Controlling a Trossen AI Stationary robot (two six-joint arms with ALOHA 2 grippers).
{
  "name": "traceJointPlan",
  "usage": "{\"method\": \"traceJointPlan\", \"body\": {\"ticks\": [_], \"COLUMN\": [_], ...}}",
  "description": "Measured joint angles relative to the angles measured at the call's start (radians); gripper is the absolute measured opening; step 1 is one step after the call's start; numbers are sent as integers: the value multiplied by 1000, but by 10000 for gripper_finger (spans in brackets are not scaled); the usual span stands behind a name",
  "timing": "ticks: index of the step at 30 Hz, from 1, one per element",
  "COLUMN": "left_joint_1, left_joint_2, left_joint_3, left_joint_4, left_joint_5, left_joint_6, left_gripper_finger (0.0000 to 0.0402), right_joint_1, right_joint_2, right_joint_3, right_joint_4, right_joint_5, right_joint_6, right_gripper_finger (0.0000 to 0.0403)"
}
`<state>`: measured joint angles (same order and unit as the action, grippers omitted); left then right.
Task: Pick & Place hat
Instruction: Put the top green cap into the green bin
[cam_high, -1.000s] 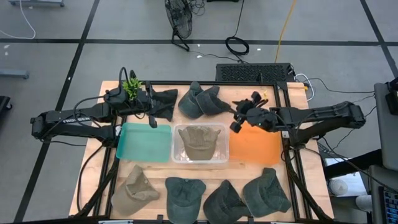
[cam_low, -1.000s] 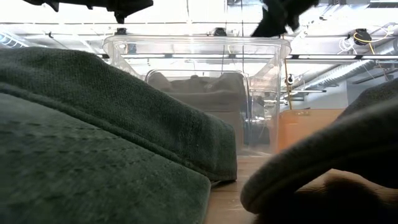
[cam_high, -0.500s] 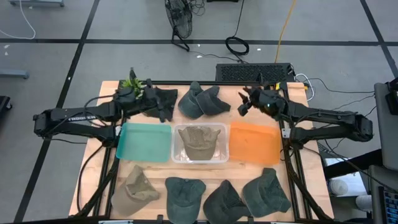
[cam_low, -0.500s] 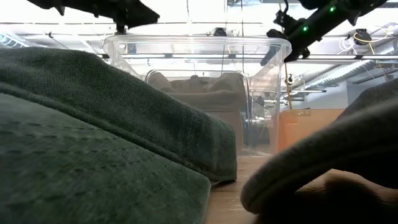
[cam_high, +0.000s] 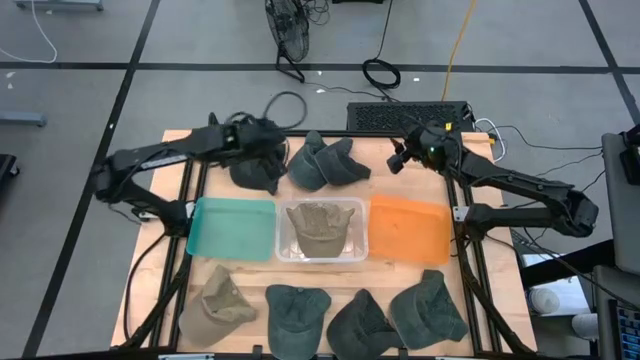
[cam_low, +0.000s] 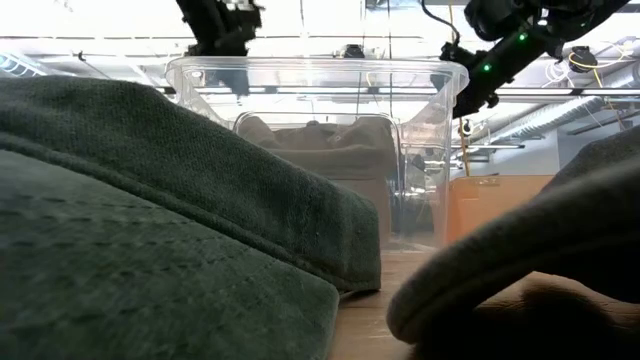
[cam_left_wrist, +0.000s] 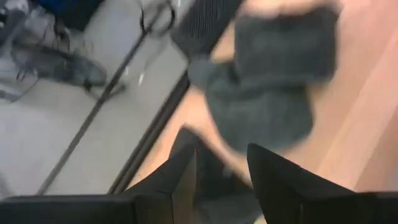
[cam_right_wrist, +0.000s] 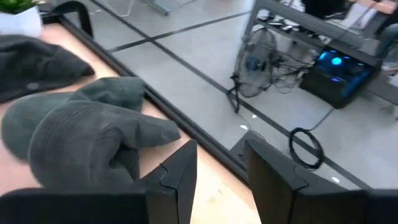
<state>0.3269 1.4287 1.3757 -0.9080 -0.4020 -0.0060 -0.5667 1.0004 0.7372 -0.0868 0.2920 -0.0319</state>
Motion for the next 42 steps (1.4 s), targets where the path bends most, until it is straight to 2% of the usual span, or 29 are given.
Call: {"method": "traceJointPlan", "body": {"ticks": [5,12,16,22,32,36,42], "left_joint_1": [-6,-15,1,34,109,112,126], "left_joint_2": [84,93,98,165,312,353,370], "left_joint_3": [52,55,55,27,17,17,17], "left_joint_4": [-103,-172,-283,-339,-342,-346,-296], "left_joint_5": [0,-1,-1,-45,-62,-62,-35], "left_joint_6": [344,757,908,1020,1137,1162,1175], "left_gripper_finger": [157,157,157,157,161,196,279], "right_joint_1": [-26,-65,-88,-95,-95,-95,-95], "right_joint_2": [1,1,1,0,0,0,0], "right_joint_3": [-38,-72,-76,-76,-77,-96,-107], "right_joint_4": [6,9,36,61,58,59,60], "right_joint_5": [-37,-42,-140,-266,-271,-270,-269], "right_joint_6": [-60,-134,-146,-145,-165,-172,-179], "right_gripper_finger": [119,121,119,117,116,121,127]}}
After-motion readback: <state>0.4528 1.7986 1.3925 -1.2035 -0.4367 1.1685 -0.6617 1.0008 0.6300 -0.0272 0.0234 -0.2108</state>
